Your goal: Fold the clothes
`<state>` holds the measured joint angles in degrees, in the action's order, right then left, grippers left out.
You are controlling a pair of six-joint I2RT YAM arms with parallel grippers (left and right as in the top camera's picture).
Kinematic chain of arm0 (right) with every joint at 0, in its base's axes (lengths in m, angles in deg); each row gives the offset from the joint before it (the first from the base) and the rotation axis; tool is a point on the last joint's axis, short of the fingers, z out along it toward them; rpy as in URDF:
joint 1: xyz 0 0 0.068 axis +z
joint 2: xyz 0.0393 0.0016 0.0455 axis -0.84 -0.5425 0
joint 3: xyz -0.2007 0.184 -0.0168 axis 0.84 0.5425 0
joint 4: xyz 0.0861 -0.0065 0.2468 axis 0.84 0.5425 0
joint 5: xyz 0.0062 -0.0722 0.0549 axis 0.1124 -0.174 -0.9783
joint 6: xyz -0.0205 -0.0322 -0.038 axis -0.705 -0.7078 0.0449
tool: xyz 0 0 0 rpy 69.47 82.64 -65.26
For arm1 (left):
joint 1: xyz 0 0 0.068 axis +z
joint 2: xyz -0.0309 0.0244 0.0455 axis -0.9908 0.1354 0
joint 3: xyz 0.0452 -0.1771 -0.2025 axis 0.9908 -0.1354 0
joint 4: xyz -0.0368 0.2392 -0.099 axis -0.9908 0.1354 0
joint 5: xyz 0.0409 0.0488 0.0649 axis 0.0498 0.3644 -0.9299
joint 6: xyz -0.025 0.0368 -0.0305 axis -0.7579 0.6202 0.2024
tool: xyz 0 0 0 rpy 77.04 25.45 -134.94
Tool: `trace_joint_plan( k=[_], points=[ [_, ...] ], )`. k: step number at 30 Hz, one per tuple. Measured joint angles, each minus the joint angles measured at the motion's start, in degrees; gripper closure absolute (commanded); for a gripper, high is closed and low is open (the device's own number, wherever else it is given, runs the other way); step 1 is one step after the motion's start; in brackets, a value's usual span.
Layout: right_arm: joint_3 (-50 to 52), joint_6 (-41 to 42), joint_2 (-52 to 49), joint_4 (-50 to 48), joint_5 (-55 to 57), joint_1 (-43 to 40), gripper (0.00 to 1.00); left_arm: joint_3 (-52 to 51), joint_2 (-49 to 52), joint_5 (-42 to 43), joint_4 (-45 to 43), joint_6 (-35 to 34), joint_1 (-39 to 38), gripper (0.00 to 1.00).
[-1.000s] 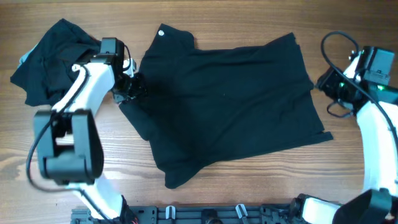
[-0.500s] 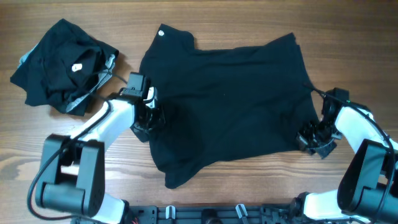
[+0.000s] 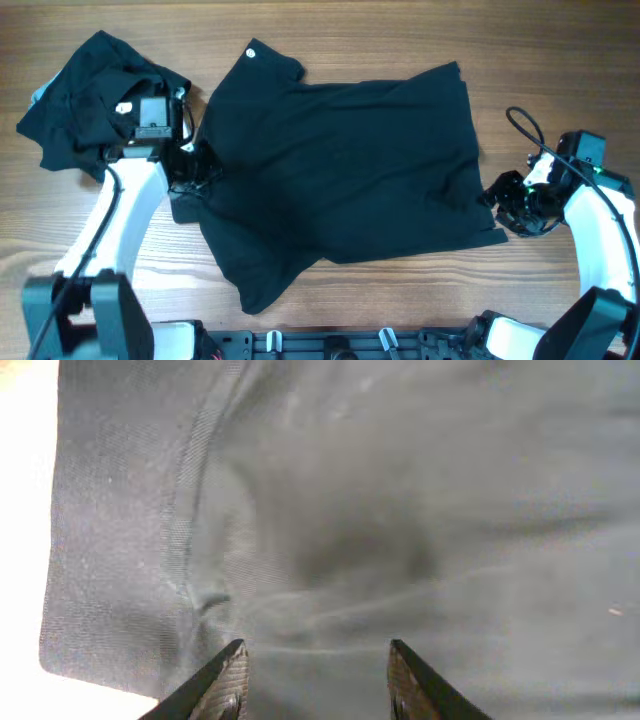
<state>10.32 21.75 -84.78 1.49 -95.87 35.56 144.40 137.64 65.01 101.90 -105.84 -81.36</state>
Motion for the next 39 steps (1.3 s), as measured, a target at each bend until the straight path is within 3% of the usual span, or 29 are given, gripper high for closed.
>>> trace_joint_plan(
  k=[4, 7, 8, 9, 12, 16, 17, 18, 19, 23, 28, 30, 34, 37, 39],
  points=[
    [2.56, 1.6, -4.68, -4.26, 2.05, 0.0, 0.55, 0.09, -0.37, 1.46, 0.98, 1.03, -0.94, 0.54],
    [5.53, 4.26, -8.9, -7.61, 2.43, 0.0, 0.82, 0.07, -0.37, 1.97, 1.16, 2.16, -4.81, 0.53],
    [5.99, 4.7, -9.55, -8.24, 2.4, 0.0, 0.96, -0.09, -0.37, 1.97, 1.09, 2.34, -5.84, 0.53],
    [6.27, 5.18, -9.84, -8.35, 2.45, 0.0, 0.96, -0.63, -0.37, 2.05, 1.14, 2.4, -7.32, 0.54],
    [6.05, 5.66, -9.79, -5.64, 4.13, 0.0, 0.96, -2.8, -0.04, 2.19, 0.68, 2.56, -9.31, 0.53],
    [4.44, 11.61, -6.19, 6.1, 10.19, 0.0, 0.96, -5.62, 1.4, 2.19, -0.37, 2.56, -9.4, 0.53],
    [4.42, 13.53, -5.11, 9.01, 11.23, 0.0, 0.82, -6.1, 1.79, 2.16, -0.39, 2.56, -9.4, 0.53],
    [4.42, 14.93, -4.61, 9.44, 12.11, 0.0, 0.57, -6.58, 2.51, 2.16, -0.37, 2.56, -9.4, 0.53],
    [4.39, 17.11, -4.46, 8.09, 13.64, 0.0, 0.52, -6.75, 3.23, 2.16, -0.37, 2.56, -9.4, 0.53],
    [3.5, 17.66, -4.44, 1.81, 16.7, -2.91, 0.57, -7.02, 4.42, 0.42, 1.6, 2.95, -9.4, 0.54],
    [-10.97, 3.87, -4.39, -8.39, -2.45, -4.44, 0.58, -7.21, 4.44, 4.02, 6.51, 3.17, -9.4, 0.58],
    [-14.19, 0.81, -4.33, -16.44, -12.26, -2.95, 0.58, -9.29, 4.44, 4.92, 5.97, 2.01, -9.4, 0.68],
    [-14.36, -0.63, -6.36, -25.49, -13.03, 5.44, 0.58, -15.32, 2.78, 4.57, 3.3, -6.93, -9.16, 0.7],
    [-14.43, -0.7, -15.02, -32.85, -8.81, 9.86, 0.59, -15.63, 2.62, 4.28, 4.72, -13.49, -8.22, 0.71],
    [-14.38, -0.39, -23.23, -38.32, -6.75, 10.16, 0.51, -16.22, 2.71, 4.85, 6.73, -16.0, -5.18, 0.71]
  ],
)
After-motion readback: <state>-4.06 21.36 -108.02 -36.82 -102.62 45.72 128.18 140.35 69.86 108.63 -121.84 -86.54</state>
